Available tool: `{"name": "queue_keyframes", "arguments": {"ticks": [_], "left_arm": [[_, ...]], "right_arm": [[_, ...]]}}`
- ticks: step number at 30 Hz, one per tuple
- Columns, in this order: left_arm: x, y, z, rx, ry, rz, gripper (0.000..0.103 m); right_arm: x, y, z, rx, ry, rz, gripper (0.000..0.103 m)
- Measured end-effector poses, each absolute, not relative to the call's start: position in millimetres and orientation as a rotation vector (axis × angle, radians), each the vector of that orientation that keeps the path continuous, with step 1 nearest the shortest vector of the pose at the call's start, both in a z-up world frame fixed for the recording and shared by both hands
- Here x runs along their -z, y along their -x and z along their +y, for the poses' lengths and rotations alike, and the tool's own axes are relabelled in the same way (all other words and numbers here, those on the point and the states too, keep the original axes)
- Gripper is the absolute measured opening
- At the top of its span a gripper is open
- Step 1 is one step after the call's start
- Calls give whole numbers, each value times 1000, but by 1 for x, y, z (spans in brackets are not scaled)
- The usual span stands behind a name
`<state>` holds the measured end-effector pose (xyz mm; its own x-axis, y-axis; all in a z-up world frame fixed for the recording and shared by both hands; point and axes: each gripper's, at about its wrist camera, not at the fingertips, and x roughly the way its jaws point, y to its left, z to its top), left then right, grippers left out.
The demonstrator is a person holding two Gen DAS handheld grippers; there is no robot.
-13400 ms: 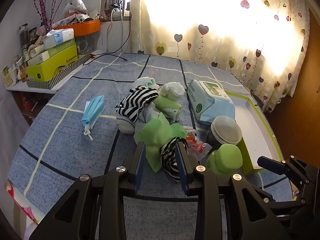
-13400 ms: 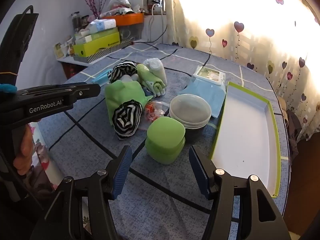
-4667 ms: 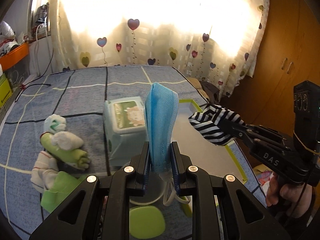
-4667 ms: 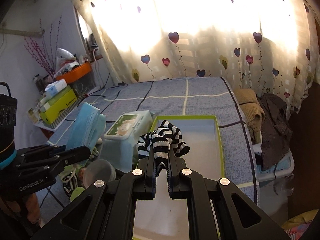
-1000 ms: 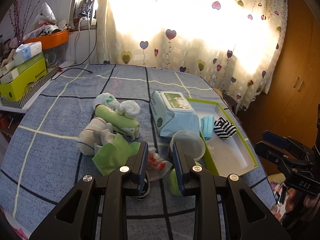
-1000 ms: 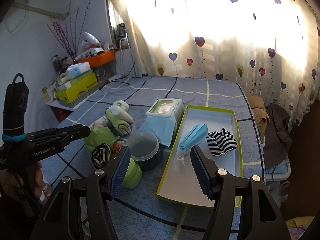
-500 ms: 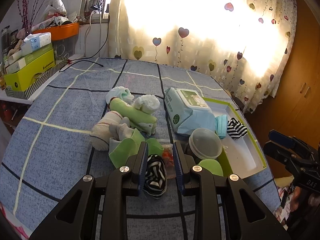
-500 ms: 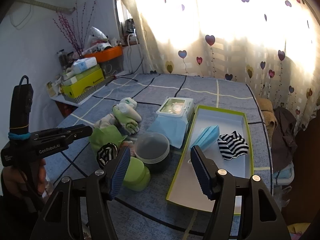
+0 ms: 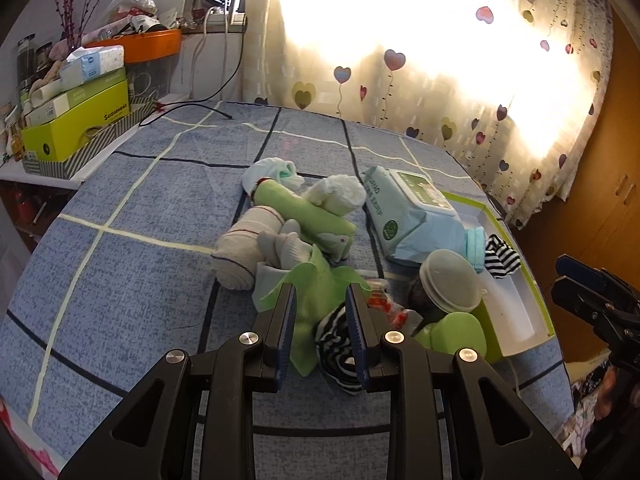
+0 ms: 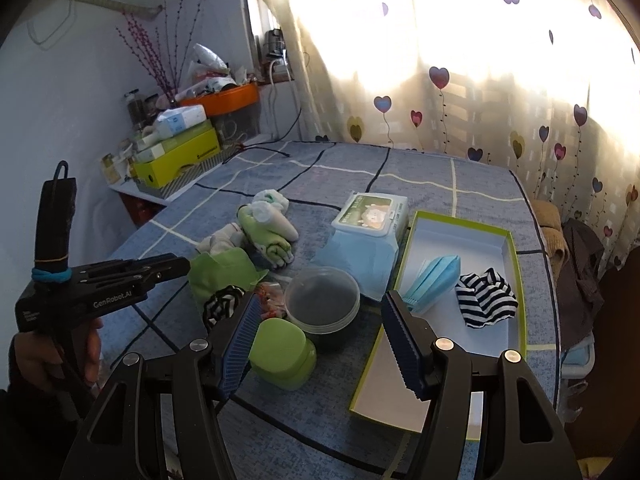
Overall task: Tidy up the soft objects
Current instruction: 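Grasp the white red-striped sock with the left gripper while the right grasps the fluffy white sock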
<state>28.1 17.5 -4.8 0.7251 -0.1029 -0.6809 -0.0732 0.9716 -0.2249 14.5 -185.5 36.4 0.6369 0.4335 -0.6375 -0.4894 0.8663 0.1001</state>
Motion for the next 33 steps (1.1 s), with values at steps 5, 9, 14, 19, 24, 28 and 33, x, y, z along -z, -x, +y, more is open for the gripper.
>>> {"name": "queue_keyframes", "arguments": {"ticks": [5,9,14,19,24,28,33], "left_arm": [[11,-32,24,8,247,775,27],[15,-39,28,17,249,787,45],[23,-46,32,20,257,805,46],[35,-53,37,34,273,832,46],[38,-51,46,40,306,825,46],[31,-48,56,39,314,784,46],[29,-54,72,2,317,766,46]], "right_arm": [[-34,-20,-173,-554,98,712,63],[-33,-28,-163,-591,101,717,63],[-29,-36,-151,-614,110,724,63],[-25,-43,-138,-634,133,735,63],[-24,-59,-122,-645,167,744,63],[-24,-77,-102,-666,191,750,63],[-15,-102,-76,-688,224,787,63]]}}
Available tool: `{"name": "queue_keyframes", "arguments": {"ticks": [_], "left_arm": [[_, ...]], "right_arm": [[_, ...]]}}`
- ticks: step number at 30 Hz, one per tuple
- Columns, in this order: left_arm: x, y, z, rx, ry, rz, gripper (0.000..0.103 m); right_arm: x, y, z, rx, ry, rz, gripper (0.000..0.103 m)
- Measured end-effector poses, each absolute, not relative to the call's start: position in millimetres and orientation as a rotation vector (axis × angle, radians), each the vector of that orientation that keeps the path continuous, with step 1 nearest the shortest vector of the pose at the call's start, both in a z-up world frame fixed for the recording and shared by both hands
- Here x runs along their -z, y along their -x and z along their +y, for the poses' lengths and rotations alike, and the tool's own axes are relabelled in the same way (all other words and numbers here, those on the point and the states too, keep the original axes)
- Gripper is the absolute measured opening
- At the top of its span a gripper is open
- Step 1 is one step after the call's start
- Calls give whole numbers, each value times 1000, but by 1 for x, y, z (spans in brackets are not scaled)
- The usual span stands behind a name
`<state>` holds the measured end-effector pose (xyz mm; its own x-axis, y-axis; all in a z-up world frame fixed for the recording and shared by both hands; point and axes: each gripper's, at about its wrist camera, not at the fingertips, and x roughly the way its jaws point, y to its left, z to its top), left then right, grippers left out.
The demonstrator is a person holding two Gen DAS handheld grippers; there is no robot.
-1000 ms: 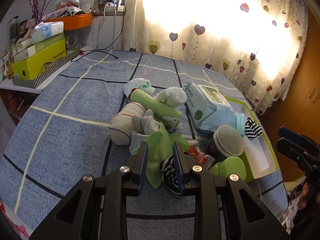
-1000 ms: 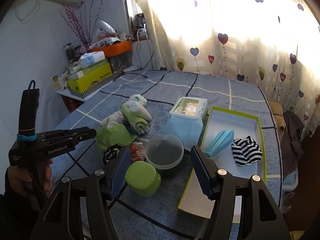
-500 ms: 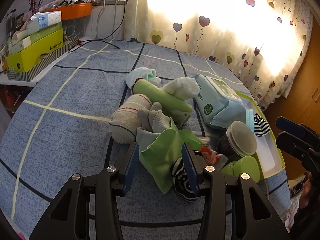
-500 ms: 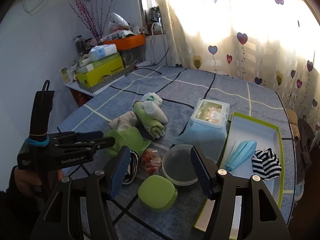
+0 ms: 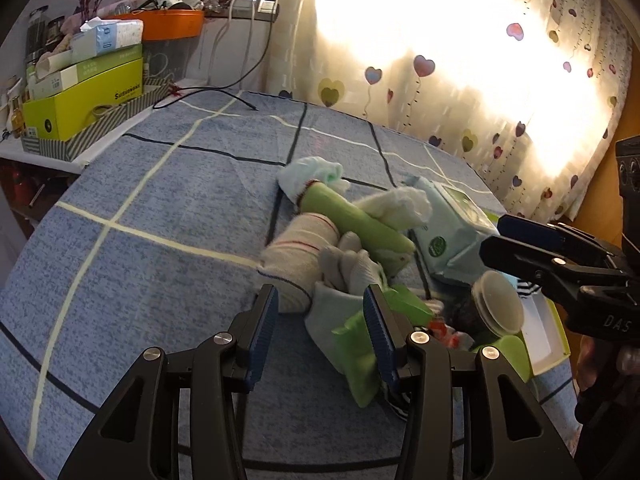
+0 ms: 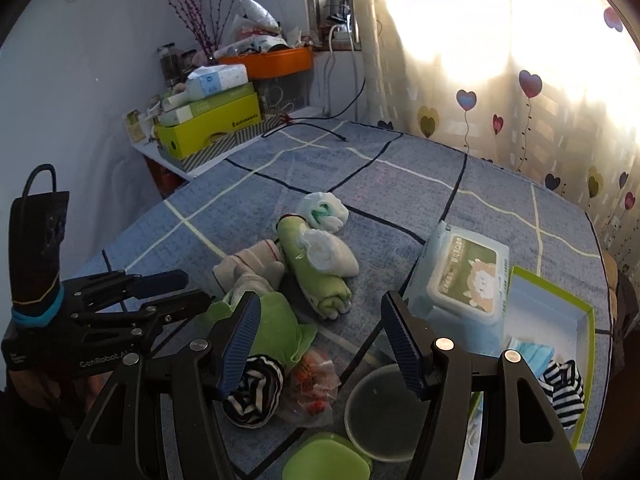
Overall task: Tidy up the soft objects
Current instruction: 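Grasp the white red-striped sock with the left gripper while the right grasps the fluffy white sock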
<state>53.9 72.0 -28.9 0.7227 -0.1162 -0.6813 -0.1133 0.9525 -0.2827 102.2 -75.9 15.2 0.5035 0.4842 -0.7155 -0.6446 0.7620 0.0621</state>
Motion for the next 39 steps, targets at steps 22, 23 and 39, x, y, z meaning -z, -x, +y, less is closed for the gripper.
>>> {"name": "queue_keyframes", "arguments": {"ticks": [22,23,39], "left_arm": [[52,-113,101,50,310,833,46],[52,-113,100,62,310,837,46],[71,-131,82,163,344,941,50]], "right_arm": [[15,-166,-25,-699,340,892,19],[15,-165,-27,-697,338,890,18],[8,-157,-50,-702,265,870,18]]}}
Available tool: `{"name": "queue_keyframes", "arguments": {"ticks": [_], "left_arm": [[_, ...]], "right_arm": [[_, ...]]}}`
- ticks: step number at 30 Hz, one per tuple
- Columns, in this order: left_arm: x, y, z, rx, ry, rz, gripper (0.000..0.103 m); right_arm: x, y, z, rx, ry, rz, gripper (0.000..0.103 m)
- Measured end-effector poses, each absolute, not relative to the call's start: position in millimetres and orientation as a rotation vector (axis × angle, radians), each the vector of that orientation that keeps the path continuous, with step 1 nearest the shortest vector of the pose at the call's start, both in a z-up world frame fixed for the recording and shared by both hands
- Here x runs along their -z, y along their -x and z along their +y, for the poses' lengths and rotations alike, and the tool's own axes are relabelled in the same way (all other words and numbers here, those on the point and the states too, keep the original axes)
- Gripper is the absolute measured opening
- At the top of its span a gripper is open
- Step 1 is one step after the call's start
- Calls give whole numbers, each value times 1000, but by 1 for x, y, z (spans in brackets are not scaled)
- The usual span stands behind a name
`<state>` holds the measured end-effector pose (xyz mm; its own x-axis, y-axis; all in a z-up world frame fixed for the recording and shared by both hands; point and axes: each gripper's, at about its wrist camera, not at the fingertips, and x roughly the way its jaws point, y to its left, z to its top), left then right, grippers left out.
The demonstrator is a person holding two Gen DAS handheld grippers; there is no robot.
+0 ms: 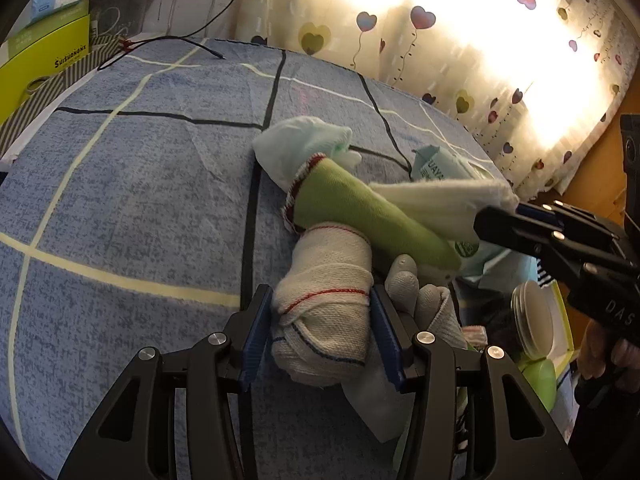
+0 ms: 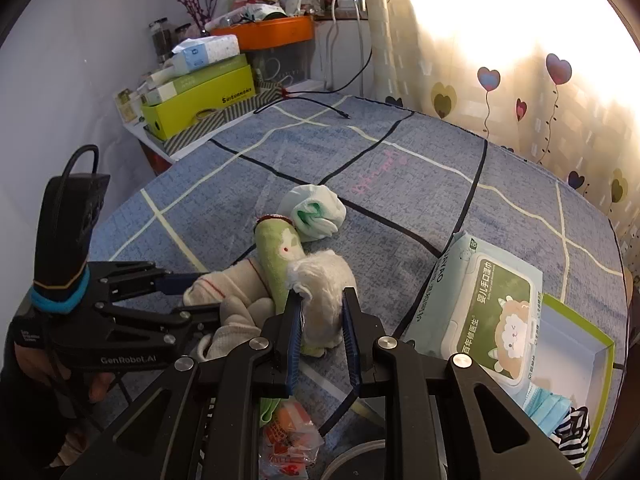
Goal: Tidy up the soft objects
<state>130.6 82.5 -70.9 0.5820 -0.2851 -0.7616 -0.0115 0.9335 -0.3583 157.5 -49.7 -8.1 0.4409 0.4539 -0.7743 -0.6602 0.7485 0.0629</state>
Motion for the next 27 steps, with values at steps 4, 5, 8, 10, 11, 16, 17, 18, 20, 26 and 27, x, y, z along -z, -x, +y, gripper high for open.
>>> {"name": "queue_keyframes", "arguments": {"ticks": [4,5,8,10,11,16,17,18,20,26,27], "left_arm": [[73,-125,83,162,375,940,48],[72,-123,83,150,372,935,47],[69,-116,86,120,379,911,47],[65,-111,91,102,397,894,47],[63,-108,93,92,398,884,47],[53,-96,100,54,408,847,47],[51,-95,101,48,410,842,47],[49,-93,103,43,414,837,47],[43,-89,103,38,418,823,47],[24,-79,95,46,402,783,47],[22,-77,93,50,398,778,47]], "right_arm": [[7,-154,-51,-707,263,865,18],[7,-154,-52,-708,262,864,18],[4,-153,-55,-705,253,855,18],[2,-152,-57,-704,248,849,18],[1,-151,-58,-704,245,845,18],[-5,-145,-62,-706,230,827,18],[-6,-144,-64,-707,223,821,18],[-7,-143,-65,-707,219,818,18],[-11,-139,-68,-707,209,805,18],[-23,-129,-81,-694,169,769,18],[-25,-127,-84,-692,163,761,18]]}}
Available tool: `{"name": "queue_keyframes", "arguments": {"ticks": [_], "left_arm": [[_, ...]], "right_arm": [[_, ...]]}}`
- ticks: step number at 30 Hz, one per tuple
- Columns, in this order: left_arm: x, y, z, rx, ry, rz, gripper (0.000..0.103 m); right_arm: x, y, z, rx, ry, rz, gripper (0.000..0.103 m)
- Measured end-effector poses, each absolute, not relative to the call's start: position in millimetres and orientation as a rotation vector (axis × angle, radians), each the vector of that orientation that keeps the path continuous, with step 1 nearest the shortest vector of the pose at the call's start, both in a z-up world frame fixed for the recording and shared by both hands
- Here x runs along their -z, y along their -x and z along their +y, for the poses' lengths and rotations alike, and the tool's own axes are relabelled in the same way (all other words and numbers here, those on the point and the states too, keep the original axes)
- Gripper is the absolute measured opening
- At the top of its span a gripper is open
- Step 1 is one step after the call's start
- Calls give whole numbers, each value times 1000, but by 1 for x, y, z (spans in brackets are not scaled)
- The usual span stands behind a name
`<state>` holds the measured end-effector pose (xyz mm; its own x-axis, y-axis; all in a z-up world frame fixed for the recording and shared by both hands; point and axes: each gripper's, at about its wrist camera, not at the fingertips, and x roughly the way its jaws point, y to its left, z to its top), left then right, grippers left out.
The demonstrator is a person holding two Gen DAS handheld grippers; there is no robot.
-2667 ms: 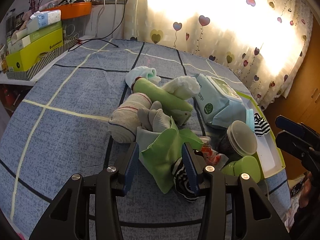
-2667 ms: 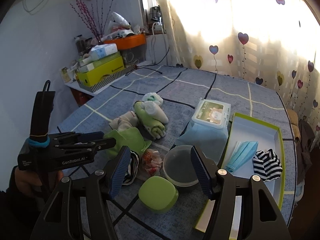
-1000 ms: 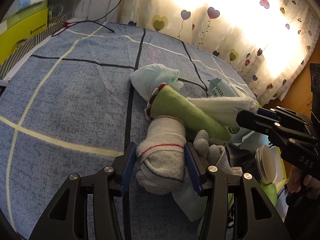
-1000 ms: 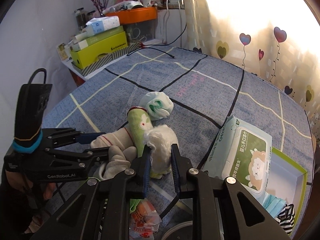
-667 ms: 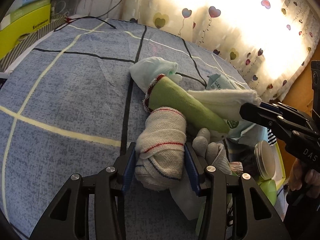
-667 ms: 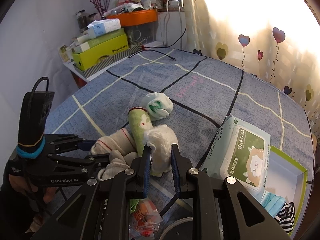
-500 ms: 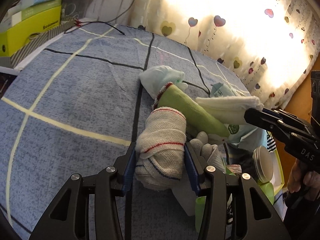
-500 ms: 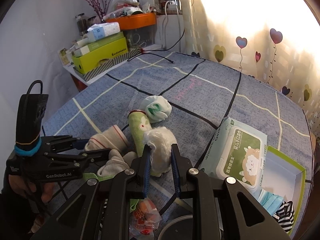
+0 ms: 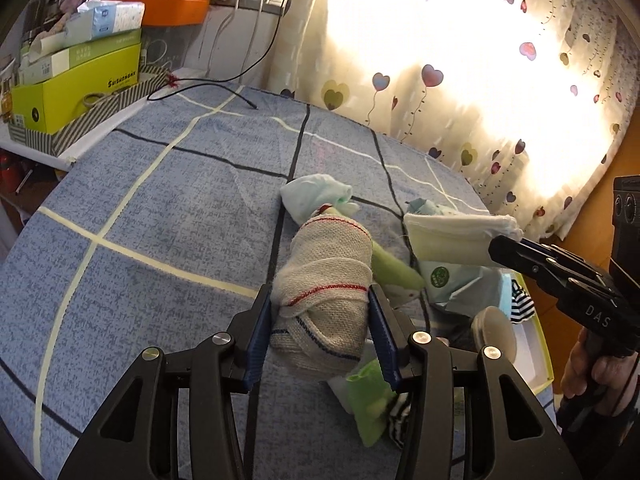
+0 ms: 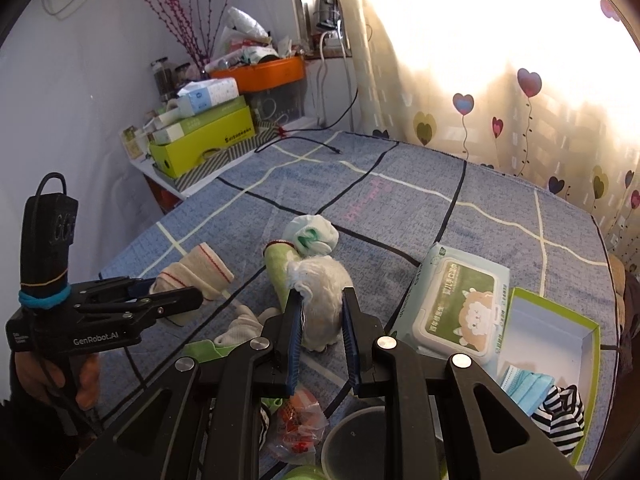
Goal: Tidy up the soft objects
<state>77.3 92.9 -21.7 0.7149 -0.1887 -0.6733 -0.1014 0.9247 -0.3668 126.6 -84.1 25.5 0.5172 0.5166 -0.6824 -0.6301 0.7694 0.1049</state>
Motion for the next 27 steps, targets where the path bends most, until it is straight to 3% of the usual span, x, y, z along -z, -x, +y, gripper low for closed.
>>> {"name": "queue_keyframes", "arguments": {"ticks": [27], "left_arm": [[-34,-61,-3,189,276,702,47]], "right_arm": [[-72,-55,-163,-591,78,612,18]]}}
